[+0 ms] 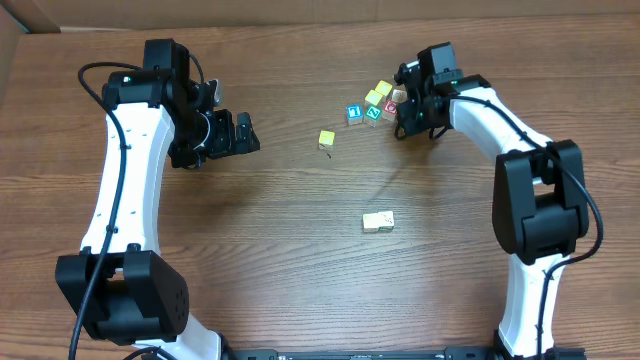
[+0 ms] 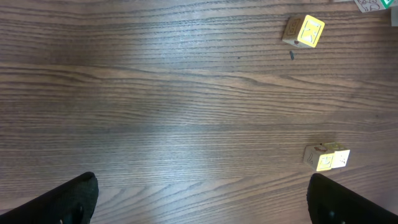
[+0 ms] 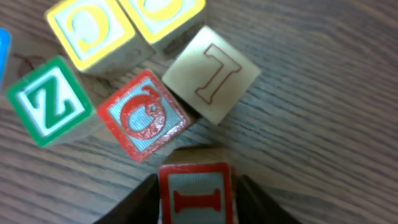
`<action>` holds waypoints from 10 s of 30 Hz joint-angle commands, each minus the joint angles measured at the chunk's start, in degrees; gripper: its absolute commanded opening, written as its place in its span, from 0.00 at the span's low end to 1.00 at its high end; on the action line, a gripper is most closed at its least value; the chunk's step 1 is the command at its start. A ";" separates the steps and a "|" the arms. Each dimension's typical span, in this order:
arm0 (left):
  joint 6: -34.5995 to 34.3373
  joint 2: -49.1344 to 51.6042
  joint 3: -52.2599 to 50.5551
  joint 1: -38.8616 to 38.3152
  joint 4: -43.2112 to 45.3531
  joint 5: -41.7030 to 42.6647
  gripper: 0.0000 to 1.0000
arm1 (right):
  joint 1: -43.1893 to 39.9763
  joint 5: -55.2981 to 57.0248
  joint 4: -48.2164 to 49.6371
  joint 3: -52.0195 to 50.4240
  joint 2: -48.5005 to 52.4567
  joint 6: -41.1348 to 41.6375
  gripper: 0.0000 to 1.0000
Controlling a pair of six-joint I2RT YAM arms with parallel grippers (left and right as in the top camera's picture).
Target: Flip 4 blocks
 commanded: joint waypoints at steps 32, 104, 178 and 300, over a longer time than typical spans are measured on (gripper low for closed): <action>-0.59 0.15 1.05 -0.37 0.07 -0.33 1.00 | 0.04 -6.93 -34.01 -1.77 -14.51 18.84 0.31; -0.59 0.15 1.05 -0.37 0.07 -0.33 1.00 | -3.39 -15.26 -19.45 -24.59 -17.46 31.39 0.04; -0.59 0.15 1.05 -0.37 0.07 -0.33 1.00 | -0.96 -14.73 -23.87 -23.61 -17.46 28.61 0.04; 0.20 0.15 1.07 -0.33 13.90 -9.49 1.00 | -18.88 14.38 -19.67 -10.69 -17.46 34.16 1.00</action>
